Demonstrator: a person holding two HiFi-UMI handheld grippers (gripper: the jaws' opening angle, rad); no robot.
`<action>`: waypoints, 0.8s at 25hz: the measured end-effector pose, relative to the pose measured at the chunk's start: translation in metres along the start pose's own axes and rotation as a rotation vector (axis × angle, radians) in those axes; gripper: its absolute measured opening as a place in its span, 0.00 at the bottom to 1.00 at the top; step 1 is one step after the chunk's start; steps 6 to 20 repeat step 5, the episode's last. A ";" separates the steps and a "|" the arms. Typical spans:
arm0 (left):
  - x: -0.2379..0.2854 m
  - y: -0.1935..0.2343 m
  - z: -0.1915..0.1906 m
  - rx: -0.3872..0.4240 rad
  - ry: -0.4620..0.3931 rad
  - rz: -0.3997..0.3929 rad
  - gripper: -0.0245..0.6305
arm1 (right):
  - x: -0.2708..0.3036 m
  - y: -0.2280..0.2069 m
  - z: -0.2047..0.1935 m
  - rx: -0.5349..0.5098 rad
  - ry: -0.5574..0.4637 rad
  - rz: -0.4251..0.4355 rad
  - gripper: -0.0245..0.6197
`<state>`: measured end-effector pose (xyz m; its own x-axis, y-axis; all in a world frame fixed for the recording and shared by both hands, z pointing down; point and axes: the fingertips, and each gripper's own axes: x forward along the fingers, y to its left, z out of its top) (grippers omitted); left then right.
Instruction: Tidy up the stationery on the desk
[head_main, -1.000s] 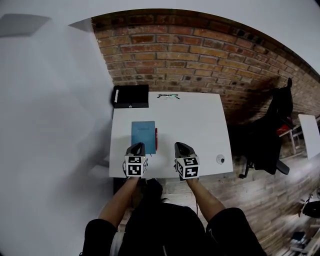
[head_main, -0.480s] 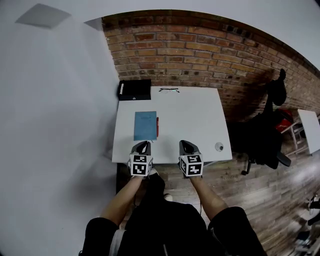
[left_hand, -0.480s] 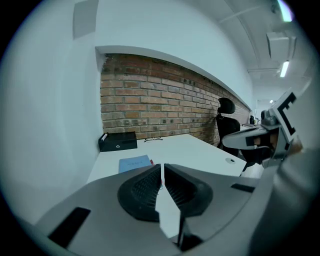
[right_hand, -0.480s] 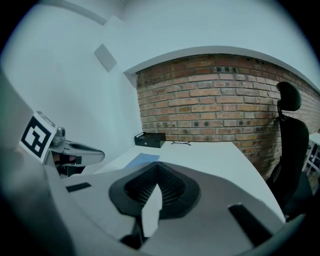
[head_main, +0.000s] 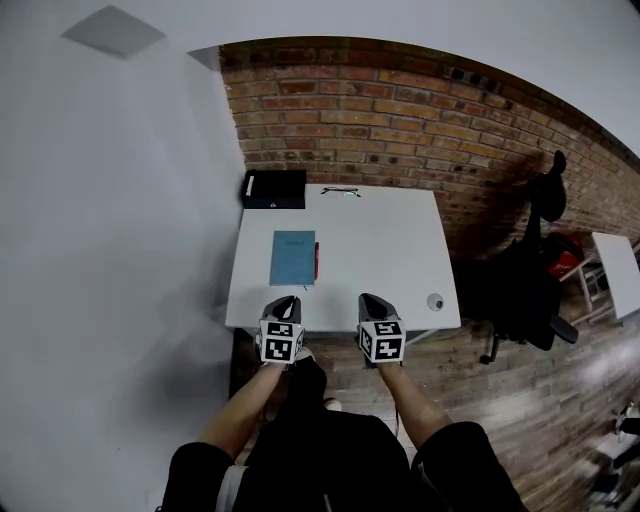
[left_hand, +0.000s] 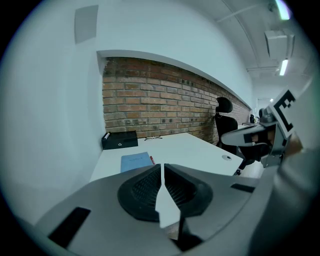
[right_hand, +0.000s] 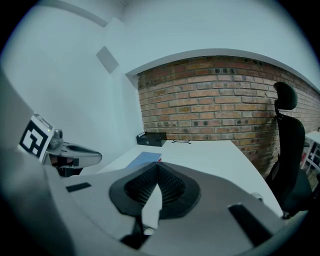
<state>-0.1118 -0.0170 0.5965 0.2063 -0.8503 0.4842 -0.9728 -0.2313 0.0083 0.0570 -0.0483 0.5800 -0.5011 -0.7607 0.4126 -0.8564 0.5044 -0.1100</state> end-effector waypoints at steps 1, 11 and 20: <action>-0.001 0.000 -0.001 0.000 0.002 0.002 0.09 | -0.001 0.000 0.000 0.003 -0.002 0.001 0.07; -0.005 0.002 -0.010 0.000 0.017 0.009 0.09 | -0.004 0.004 -0.003 0.013 -0.002 0.006 0.07; -0.005 0.002 -0.010 0.000 0.017 0.009 0.09 | -0.004 0.004 -0.003 0.013 -0.002 0.006 0.07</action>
